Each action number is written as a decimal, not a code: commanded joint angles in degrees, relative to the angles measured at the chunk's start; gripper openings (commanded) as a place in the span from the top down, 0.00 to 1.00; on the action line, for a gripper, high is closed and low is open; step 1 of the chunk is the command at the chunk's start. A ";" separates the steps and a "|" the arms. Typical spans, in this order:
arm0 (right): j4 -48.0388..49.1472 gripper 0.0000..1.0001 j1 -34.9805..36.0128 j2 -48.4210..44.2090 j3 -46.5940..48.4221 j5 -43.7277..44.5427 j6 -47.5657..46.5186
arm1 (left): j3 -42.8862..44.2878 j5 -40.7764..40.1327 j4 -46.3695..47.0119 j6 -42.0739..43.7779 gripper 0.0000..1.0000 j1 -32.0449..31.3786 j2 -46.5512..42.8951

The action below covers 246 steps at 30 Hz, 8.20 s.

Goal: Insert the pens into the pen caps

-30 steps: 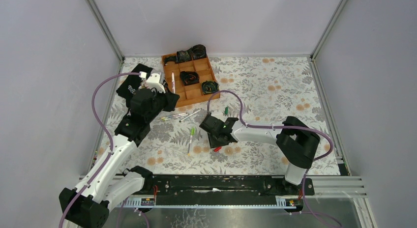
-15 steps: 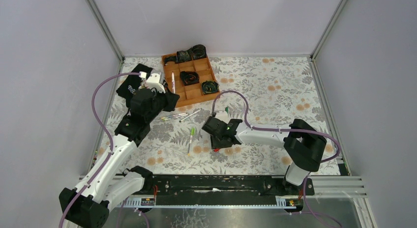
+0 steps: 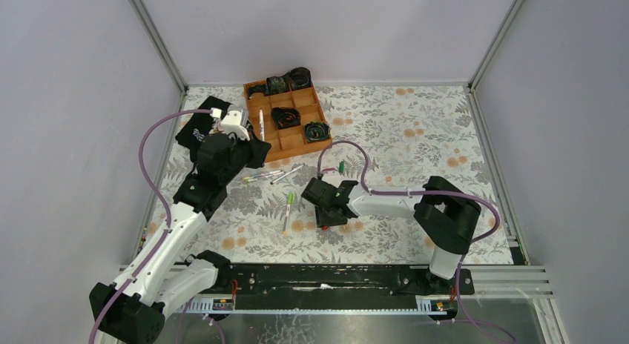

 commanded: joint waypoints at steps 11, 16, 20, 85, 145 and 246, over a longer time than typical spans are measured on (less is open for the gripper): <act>-4.41 0.58 2.43 4.52 6.98 3.19 -2.79 | -0.27 0.48 1.62 -0.38 1.00 0.21 0.33; -7.43 0.61 3.40 5.01 7.33 4.35 -1.49 | -0.30 0.81 1.67 -0.57 1.00 0.17 0.32; -7.60 0.65 3.59 4.98 6.18 4.20 -0.36 | -0.37 0.93 1.67 -0.66 1.00 0.20 0.00; 28.69 1.00 -10.73 -29.96 5.96 1.08 -9.74 | -16.14 27.95 19.43 -12.26 1.00 -14.58 -3.88; 32.04 1.00 -10.50 -30.92 0.38 -10.78 -10.95 | -16.57 24.38 18.75 -11.91 1.00 -15.26 -6.41; 13.67 0.22 -6.37 -38.58 -11.31 5.32 -12.21 | -10.34 -5.07 -8.51 -18.00 1.00 -26.26 18.24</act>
